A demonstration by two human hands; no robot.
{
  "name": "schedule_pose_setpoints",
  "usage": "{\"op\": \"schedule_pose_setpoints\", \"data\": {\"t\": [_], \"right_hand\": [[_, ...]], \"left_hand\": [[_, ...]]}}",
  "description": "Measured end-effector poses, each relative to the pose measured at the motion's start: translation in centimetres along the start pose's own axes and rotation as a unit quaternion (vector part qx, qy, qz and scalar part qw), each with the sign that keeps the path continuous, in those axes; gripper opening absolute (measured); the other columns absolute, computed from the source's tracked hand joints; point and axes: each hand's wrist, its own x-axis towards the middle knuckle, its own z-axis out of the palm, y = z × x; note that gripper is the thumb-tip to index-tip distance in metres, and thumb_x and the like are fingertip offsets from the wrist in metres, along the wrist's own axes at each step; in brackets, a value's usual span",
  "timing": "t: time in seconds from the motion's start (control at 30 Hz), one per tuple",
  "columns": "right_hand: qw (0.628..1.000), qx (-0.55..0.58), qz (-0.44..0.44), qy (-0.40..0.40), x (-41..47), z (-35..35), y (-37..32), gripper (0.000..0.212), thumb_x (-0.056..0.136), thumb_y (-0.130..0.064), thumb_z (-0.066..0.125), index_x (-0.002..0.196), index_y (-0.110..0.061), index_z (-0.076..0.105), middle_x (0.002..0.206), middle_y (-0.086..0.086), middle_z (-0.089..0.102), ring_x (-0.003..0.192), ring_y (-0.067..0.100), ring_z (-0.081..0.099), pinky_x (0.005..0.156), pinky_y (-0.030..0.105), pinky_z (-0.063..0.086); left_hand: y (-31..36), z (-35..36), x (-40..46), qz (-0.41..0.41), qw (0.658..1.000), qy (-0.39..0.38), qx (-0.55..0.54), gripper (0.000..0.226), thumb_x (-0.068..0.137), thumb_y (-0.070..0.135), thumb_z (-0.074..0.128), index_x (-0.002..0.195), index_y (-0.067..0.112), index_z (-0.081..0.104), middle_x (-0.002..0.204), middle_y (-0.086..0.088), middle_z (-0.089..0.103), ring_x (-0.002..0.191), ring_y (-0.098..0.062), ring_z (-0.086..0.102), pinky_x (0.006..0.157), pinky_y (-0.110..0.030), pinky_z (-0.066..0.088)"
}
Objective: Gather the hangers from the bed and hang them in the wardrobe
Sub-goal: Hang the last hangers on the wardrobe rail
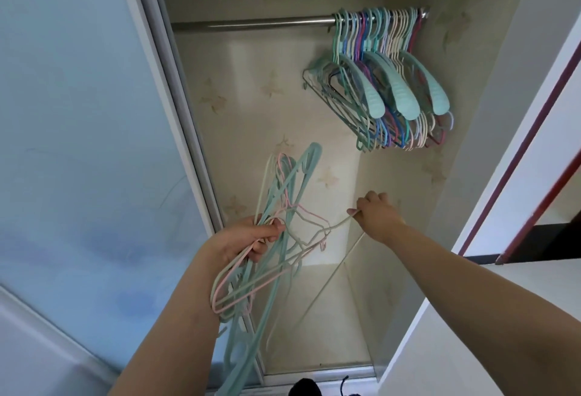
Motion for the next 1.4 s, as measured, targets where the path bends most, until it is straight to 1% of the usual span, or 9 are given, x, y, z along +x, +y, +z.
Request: {"op": "schedule_pose_setpoints", "data": {"t": [0.2,0.37,0.63,0.83,0.93,1.07,1.17,1.27,1.4], "right_hand": [[0.995,0.058,0.043,0.065,-0.5,-0.1,1.1,0.045,0.1,-0.042,0.033,0.115,-0.007,0.057,0.119,0.015,0.046,0.112,0.035,0.034,0.097,0.046,0.038],[0.974,0.121,0.074,0.176,-1.2,0.1,1.6,0.039,0.097,-0.034,0.046,0.102,0.0,0.065,0.107,0.019,0.051,0.107,0.038,0.038,0.088,0.045,0.043],[0.932,0.145,0.074,0.323,-2.4,-1.2,1.3,0.046,0.092,-0.037,0.039,0.083,-0.001,0.066,0.089,0.016,0.053,0.089,0.038,0.047,0.071,0.043,0.046],[0.968,0.104,0.153,0.169,-3.7,-0.3,4.6,0.037,0.094,-0.04,0.048,0.1,-0.008,0.065,0.104,0.015,0.056,0.101,0.036,0.049,0.079,0.04,0.045],[0.982,0.096,0.161,-0.011,-4.2,-0.8,5.9,0.034,0.091,-0.045,0.049,0.096,-0.013,0.06,0.101,0.007,0.059,0.09,0.028,0.057,0.072,0.032,0.047],[0.953,0.161,0.134,-0.22,-4.4,-3.0,5.3,0.034,0.086,-0.039,0.065,0.075,-0.008,0.057,0.076,0.003,0.051,0.068,0.024,0.057,0.052,0.027,0.049],[0.945,0.165,0.135,-0.246,-4.7,-4.5,2.9,0.016,0.086,-0.02,0.063,0.088,-0.004,0.066,0.071,0.004,0.048,0.059,0.025,0.06,0.046,0.028,0.05],[0.945,0.178,0.115,-0.25,-4.8,-5.7,-0.2,0.023,0.089,-0.006,0.056,0.109,0.002,0.063,0.101,0.011,0.065,0.08,0.026,0.066,0.069,0.034,0.054],[0.944,0.263,0.121,-0.157,-4.6,-6.9,-3.8,0.031,0.095,-0.005,0.041,0.119,0.008,0.055,0.116,0.024,0.062,0.084,0.029,0.06,0.068,0.033,0.049]], "left_hand": [[-2.0,0.3,1.1,-0.042,0.999,-0.008,-0.028,0.019,0.087,0.013,0.067,0.082,0.019,0.051,0.065,0.007,0.056,0.038,-0.002,0.032,0.041,-0.015,0.02],[-2.2,0.9,2.1,-0.06,0.994,-0.018,-0.094,0.021,0.085,0.02,0.067,0.099,0.01,0.055,0.098,-0.003,0.066,0.037,0.0,0.035,0.038,-0.013,0.025],[-3.2,1.3,3.6,-0.083,0.994,0.024,-0.074,0.026,0.081,0.03,0.07,0.084,0.012,0.052,0.058,0.006,0.059,0.036,0.0,0.038,0.035,-0.013,0.024],[-3.8,0.1,3.8,-0.078,0.975,0.118,-0.169,0.027,0.089,0.035,0.064,0.076,0.015,0.052,0.052,0.005,0.054,0.033,-0.001,0.039,0.033,-0.012,0.028],[-3.8,-0.3,4.2,-0.057,0.956,0.194,-0.214,0.033,0.094,0.034,0.058,0.07,0.014,0.049,0.039,0.005,0.046,0.028,-0.004,0.04,0.031,-0.011,0.03],[-3.8,-0.6,4.5,-0.036,0.929,0.25,-0.269,0.024,0.099,0.018,0.052,0.076,0.009,0.054,0.037,0.005,0.051,0.028,-0.003,0.045,0.032,-0.012,0.037],[-3.8,-0.7,4.5,-0.04,0.933,0.255,-0.253,0.023,0.099,0.013,0.049,0.078,0.007,0.056,0.036,0.005,0.048,0.027,-0.004,0.043,0.032,-0.011,0.034],[-3.5,-0.5,4.5,-0.027,0.94,0.24,-0.242,0.021,0.099,0.016,0.049,0.08,0.011,0.056,0.039,0.006,0.049,0.027,-0.003,0.041,0.03,-0.011,0.031],[-2.4,-0.1,4.1,0.0,0.95,0.223,-0.217,0.019,0.099,0.02,0.05,0.084,0.014,0.059,0.057,0.003,0.054,0.029,-0.002,0.04,0.031,-0.011,0.027]]}}
